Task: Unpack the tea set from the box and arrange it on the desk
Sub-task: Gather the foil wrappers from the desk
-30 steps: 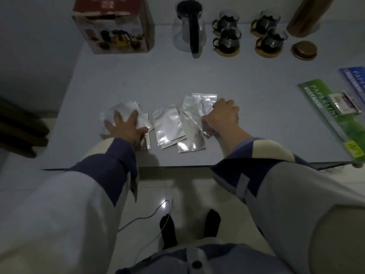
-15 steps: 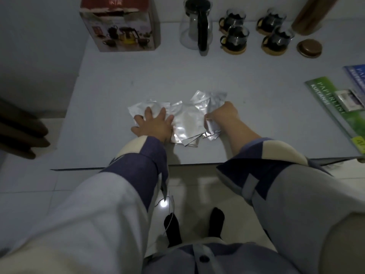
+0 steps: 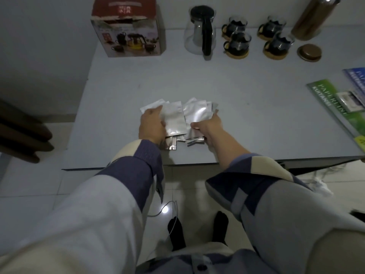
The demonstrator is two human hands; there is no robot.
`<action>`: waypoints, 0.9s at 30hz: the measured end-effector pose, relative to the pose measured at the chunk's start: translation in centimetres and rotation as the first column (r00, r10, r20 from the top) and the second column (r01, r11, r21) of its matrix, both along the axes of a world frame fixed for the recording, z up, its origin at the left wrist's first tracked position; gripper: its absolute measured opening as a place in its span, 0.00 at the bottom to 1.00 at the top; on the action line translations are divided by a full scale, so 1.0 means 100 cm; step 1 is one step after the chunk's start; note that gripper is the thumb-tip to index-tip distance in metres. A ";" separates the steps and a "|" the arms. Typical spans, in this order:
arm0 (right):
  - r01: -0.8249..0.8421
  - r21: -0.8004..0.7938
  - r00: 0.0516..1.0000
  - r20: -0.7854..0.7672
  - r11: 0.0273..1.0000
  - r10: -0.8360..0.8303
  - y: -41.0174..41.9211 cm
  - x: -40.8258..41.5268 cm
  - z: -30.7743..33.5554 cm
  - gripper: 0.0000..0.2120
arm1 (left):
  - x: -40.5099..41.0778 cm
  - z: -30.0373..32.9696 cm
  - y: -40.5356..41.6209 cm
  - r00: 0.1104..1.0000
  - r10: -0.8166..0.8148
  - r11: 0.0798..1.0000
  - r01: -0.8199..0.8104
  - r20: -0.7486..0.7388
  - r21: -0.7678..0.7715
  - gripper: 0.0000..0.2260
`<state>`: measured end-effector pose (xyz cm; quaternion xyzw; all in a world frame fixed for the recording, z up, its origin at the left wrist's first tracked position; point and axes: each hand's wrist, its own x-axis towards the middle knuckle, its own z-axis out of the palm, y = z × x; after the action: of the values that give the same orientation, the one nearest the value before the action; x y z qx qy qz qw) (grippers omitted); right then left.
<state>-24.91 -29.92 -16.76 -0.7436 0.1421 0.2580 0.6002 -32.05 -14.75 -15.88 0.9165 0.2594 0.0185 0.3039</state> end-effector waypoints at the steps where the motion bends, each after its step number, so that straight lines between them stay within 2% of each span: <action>1: -0.002 -0.005 1.000 0.013 1.000 0.002 -0.001 0.000 -0.002 0.31 | 0.000 0.000 0.006 0.997 0.063 0.998 -0.062 -0.047 0.025 0.27; 3: -0.054 -0.123 0.997 0.042 0.991 0.059 0.000 0.003 -0.004 0.34 | -0.002 0.000 0.016 0.959 0.174 0.981 -0.150 -0.223 0.121 0.35; 4: -0.081 -0.214 0.995 0.040 0.973 0.092 0.002 0.004 -0.002 0.36 | -0.002 -0.001 0.018 0.940 0.198 0.975 -0.160 -0.278 0.152 0.36; 5: -0.087 -0.237 0.995 0.025 0.968 0.096 0.003 0.005 -0.002 0.36 | -0.002 -0.003 0.018 0.938 0.193 0.976 -0.153 -0.289 0.156 0.35; 8: -0.057 -0.036 0.995 -0.085 0.998 0.053 0.015 -0.002 0.004 0.28 | -0.002 -0.010 0.009 0.970 0.113 0.991 -0.095 -0.217 0.089 0.28; 11: -0.033 0.154 0.991 -0.121 0.987 0.052 0.024 -0.008 0.001 0.23 | -0.004 -0.015 0.004 0.979 0.112 0.993 -0.103 -0.169 0.062 0.26; 14: -0.029 0.176 0.997 -0.071 0.984 0.042 0.025 -0.008 -0.006 0.24 | -0.004 -0.018 0.009 0.987 0.088 0.996 -0.084 -0.135 0.035 0.24; 17: 0.007 0.136 0.998 -0.062 0.991 0.001 0.025 -0.010 -0.018 0.31 | -0.005 -0.014 0.012 0.989 0.109 0.992 -0.115 -0.104 -0.051 0.30; 22: 0.089 0.305 0.986 -0.161 0.948 -0.041 0.012 -0.015 -0.016 0.33 | -0.003 -0.015 0.020 0.969 0.214 0.939 -0.239 -0.127 -0.245 0.46; 24: 0.089 0.345 0.983 -0.181 0.934 -0.027 0.005 -0.013 -0.012 0.38 | -0.001 -0.002 0.014 0.963 0.218 0.908 -0.260 -0.159 -0.330 0.42; 27: 0.107 0.382 0.980 -0.194 0.918 -0.033 -0.007 -0.009 -0.006 0.34 | 0.008 0.009 0.007 0.963 0.200 0.796 -0.268 -0.181 -0.542 0.25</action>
<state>-25.83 -30.60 -17.37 -0.5767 0.1690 0.3268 0.7294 -31.28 -14.08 -14.96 0.7467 0.3816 -0.0736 0.5399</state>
